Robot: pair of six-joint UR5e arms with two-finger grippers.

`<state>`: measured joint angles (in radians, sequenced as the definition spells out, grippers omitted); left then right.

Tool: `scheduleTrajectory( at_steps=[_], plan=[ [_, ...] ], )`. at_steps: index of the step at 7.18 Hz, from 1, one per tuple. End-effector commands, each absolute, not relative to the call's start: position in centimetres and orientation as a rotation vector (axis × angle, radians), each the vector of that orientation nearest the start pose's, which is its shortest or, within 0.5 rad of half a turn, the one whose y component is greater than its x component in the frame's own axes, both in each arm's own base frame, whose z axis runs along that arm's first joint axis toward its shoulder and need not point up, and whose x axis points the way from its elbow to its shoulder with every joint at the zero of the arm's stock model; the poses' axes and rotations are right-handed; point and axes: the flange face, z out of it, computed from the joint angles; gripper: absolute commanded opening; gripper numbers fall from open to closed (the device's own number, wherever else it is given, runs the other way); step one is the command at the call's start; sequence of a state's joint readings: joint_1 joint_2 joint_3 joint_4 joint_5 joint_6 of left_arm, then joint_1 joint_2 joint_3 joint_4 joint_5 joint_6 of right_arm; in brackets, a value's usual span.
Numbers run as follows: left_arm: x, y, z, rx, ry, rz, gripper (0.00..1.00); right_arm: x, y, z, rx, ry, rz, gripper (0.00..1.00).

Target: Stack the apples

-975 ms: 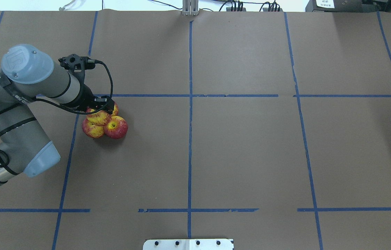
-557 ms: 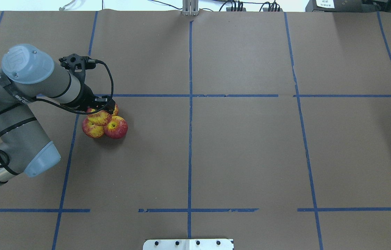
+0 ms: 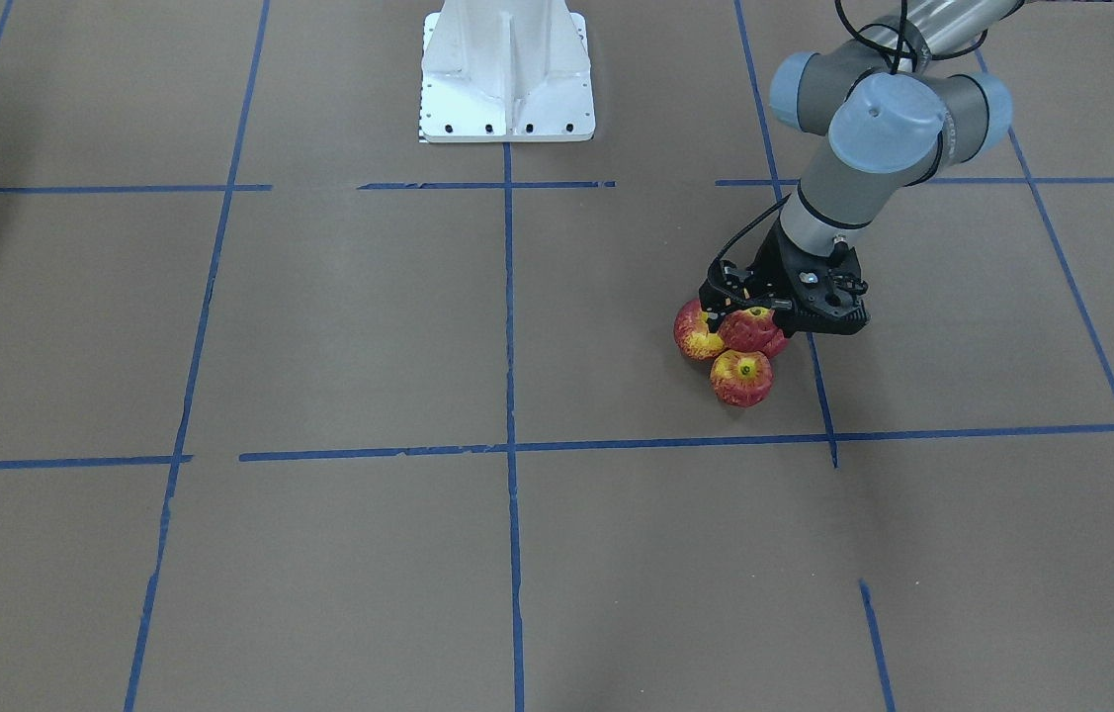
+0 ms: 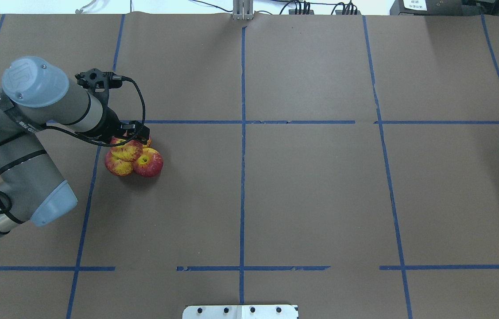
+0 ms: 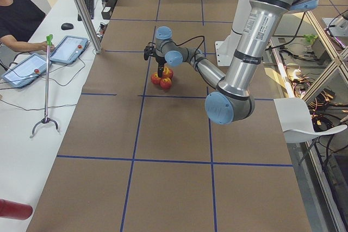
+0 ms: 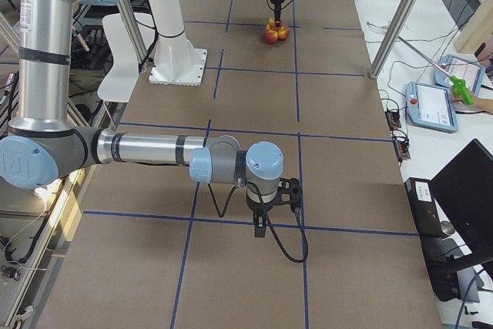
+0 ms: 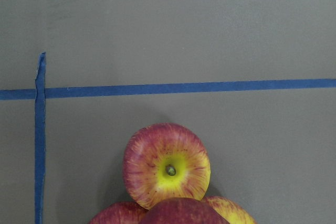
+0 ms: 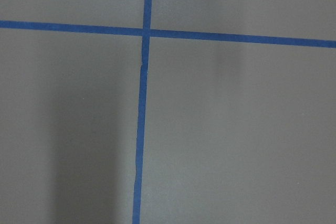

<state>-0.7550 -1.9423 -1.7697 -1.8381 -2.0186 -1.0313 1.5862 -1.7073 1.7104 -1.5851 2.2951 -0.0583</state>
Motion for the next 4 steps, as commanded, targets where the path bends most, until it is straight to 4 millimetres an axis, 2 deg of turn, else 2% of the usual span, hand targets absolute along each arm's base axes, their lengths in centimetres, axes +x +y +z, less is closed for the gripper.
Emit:
scheduleTrajectory(
  at_steps=[1,2,3,4],
  plan=[
    [33.5,-49.6,30.3,0.176,0.864,-0.046,1.0,7.4,-43.2,65.7,0.018,-0.724,-0.038,1.0],
    [26.6,-50.6,28.6,0.287,0.849,-0.011,1.0,7.4,-43.2,65.8,0.016,-0.724,-0.037,1.0],
    [19.6,-51.7,32.3,0.31,0.782,-0.044,1.0,7.4,-43.2,65.7,0.018,-0.724,-0.038,1.0],
    [16.8,-50.2,37.4,0.251,0.765,0.036,1.0,7.4,-43.2,65.7,0.018,-0.724,-0.038,1.0]
  ],
)
